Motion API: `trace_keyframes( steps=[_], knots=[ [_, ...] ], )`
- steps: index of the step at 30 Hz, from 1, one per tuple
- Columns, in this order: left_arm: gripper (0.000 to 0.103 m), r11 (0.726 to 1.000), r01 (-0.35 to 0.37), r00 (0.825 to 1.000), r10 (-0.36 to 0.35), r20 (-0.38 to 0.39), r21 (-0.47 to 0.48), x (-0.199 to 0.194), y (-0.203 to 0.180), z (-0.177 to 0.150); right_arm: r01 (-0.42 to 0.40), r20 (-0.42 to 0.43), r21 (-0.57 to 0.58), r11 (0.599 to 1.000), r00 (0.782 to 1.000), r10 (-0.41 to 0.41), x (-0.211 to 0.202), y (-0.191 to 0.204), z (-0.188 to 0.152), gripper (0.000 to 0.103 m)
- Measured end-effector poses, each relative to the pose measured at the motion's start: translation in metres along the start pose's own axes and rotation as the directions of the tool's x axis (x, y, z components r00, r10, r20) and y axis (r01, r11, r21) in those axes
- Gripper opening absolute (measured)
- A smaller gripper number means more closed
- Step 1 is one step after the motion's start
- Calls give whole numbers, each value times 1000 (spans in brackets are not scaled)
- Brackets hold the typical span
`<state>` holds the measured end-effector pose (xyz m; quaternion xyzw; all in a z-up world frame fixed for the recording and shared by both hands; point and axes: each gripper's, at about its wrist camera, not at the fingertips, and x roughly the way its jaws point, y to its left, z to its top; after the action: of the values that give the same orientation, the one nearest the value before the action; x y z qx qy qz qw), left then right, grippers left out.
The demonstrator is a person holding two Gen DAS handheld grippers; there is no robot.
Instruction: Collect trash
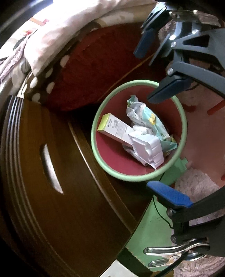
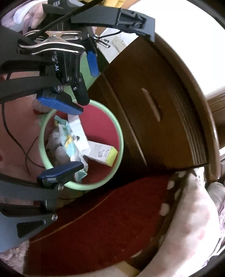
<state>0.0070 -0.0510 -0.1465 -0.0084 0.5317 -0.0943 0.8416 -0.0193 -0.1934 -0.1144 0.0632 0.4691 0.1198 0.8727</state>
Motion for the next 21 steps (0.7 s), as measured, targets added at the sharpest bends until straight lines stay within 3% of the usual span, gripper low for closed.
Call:
trace_keyframes(
  steps=[21],
  knots=[
    [93,1000,-12,999,12,-41,-6,9,-2,0,-8,-17,25,1000,1000,8,4,-5,-2,57]
  ],
)
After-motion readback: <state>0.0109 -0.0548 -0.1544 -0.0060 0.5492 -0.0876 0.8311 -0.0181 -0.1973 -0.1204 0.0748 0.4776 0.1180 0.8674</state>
